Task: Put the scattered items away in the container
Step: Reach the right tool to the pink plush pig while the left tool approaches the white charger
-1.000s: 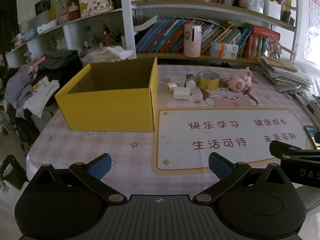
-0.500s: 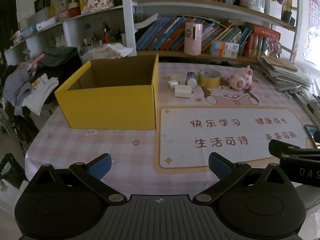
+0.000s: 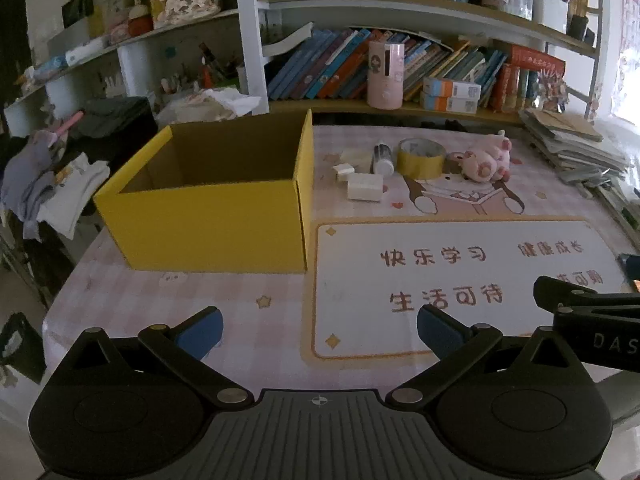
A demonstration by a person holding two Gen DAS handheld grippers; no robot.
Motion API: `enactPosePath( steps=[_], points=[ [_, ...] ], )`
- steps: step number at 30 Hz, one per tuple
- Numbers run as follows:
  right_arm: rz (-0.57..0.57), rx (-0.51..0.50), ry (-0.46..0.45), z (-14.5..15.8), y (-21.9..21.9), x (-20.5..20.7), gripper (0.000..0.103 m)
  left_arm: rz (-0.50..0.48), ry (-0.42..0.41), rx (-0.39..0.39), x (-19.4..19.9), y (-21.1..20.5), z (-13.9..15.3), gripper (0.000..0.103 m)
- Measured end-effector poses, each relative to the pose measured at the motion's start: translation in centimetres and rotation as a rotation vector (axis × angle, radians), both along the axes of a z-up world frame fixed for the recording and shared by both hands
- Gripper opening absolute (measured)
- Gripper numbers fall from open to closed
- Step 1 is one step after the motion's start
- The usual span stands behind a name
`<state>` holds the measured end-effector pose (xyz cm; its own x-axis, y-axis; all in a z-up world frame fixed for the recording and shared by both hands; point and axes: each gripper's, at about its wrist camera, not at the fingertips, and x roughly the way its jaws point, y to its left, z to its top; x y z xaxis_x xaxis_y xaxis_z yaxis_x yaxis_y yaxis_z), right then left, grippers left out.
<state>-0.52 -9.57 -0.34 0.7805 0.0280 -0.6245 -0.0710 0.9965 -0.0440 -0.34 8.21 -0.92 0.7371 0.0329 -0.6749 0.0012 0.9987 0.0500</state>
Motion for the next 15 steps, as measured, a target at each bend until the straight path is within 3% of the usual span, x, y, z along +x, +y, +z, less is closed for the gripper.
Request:
enactPosePath(
  steps=[15],
  points=[
    [0.052, 0.003, -0.032, 0.2, -5.6, 10.3, 0.103, -0.003, -0.064, -0.013, 7.7, -6.5, 0.5, 0.103]
  ],
)
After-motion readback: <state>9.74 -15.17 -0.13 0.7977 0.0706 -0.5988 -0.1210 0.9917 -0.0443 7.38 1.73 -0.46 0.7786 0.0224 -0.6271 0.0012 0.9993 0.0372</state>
